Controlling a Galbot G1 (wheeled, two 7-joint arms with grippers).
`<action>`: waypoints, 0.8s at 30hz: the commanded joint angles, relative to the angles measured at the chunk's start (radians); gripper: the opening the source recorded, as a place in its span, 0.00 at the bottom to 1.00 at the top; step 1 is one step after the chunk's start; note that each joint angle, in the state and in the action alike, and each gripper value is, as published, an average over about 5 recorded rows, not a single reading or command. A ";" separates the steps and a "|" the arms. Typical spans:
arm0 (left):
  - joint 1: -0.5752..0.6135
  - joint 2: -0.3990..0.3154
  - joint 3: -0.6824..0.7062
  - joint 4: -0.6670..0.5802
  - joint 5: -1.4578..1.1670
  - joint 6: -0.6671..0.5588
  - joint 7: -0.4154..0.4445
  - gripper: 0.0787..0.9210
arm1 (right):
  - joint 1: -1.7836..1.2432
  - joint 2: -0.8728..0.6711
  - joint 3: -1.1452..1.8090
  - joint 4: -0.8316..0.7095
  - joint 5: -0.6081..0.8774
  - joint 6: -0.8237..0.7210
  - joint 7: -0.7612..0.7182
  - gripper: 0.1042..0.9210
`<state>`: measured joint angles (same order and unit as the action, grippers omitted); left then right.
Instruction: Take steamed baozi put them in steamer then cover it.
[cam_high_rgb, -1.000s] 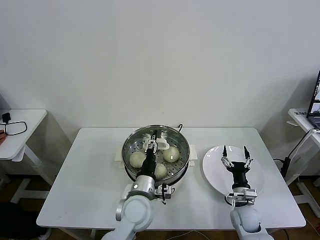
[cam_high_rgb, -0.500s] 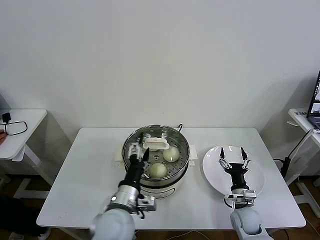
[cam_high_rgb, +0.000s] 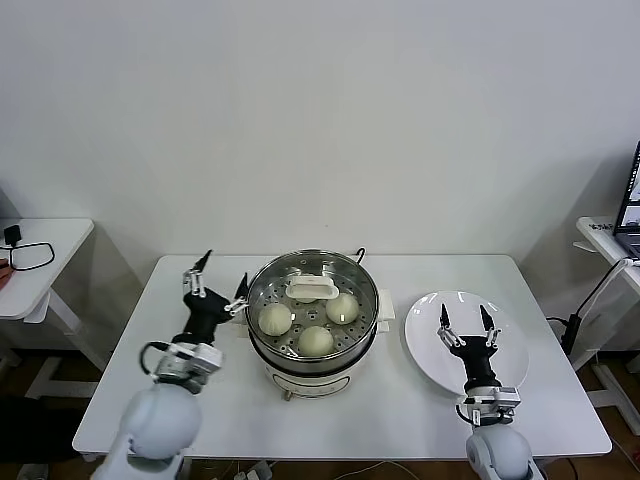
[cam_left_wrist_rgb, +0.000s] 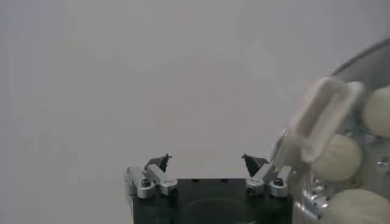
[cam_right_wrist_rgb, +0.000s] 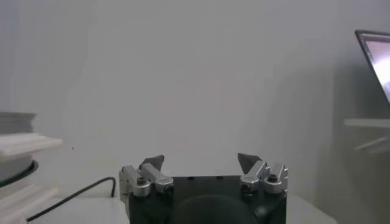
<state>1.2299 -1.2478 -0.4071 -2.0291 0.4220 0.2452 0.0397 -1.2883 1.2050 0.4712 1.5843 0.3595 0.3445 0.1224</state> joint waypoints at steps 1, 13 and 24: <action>0.008 0.000 -0.188 0.279 -0.521 -0.345 -0.020 0.88 | -0.038 -0.006 -0.002 0.037 0.069 -0.021 -0.020 0.88; 0.046 -0.043 -0.168 0.311 -0.525 -0.455 -0.005 0.88 | -0.058 -0.004 -0.008 0.047 0.084 -0.034 -0.020 0.88; 0.052 -0.032 -0.173 0.329 -0.522 -0.448 -0.029 0.88 | -0.078 0.006 -0.006 0.062 0.072 -0.049 -0.014 0.88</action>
<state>1.2747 -1.2788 -0.5634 -1.7392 -0.0471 -0.1486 0.0249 -1.3517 1.2085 0.4647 1.6330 0.4264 0.3048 0.1061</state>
